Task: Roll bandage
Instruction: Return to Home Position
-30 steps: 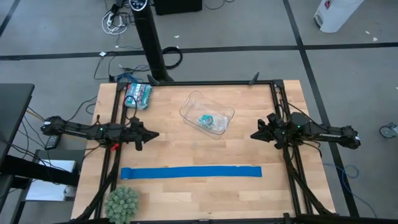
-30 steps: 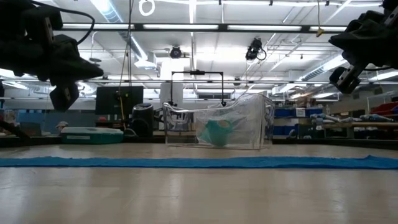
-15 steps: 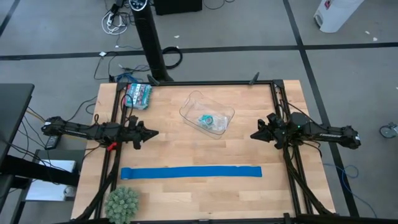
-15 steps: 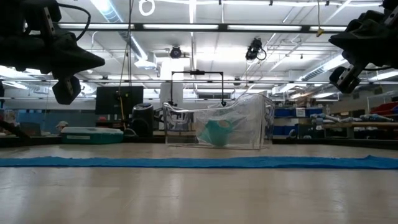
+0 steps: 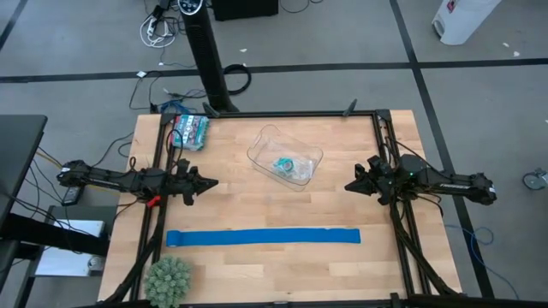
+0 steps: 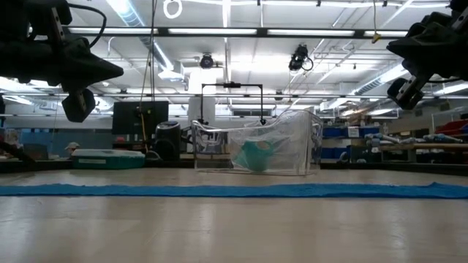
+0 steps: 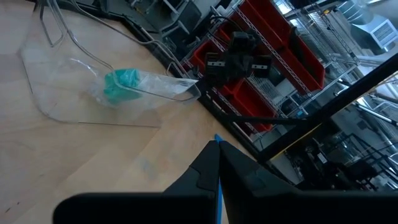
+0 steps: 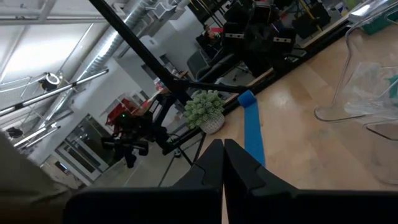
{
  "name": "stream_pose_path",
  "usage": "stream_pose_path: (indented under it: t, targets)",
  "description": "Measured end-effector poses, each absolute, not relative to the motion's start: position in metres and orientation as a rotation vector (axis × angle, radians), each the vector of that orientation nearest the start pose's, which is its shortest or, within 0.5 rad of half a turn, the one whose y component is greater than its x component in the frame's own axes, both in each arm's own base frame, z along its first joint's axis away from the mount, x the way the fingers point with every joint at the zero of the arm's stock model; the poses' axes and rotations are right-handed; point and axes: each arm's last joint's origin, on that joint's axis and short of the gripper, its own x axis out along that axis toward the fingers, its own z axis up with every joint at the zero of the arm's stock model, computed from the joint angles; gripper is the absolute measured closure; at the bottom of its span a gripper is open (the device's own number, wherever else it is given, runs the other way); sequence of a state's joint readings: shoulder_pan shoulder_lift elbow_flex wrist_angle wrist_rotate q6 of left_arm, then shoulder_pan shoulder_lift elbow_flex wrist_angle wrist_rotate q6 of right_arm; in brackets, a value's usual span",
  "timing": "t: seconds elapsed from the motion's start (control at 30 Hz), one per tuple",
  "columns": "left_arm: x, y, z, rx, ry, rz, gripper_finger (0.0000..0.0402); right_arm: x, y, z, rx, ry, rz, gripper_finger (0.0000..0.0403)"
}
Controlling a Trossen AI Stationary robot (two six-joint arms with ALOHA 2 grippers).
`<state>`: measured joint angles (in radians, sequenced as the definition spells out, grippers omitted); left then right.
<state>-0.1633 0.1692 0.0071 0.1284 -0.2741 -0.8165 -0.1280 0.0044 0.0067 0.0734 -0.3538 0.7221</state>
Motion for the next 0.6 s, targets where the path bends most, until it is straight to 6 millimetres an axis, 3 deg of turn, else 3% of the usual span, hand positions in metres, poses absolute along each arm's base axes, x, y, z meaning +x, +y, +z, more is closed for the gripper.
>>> stream_pose_path:
  t: [0.6]
  targets:
    - [0.1067,-0.0096,0.1645,-0.809,-0.015,0.117,0.0385,0.096,-0.0022,0.1725,0.701,0.011,0.243,0.0397]
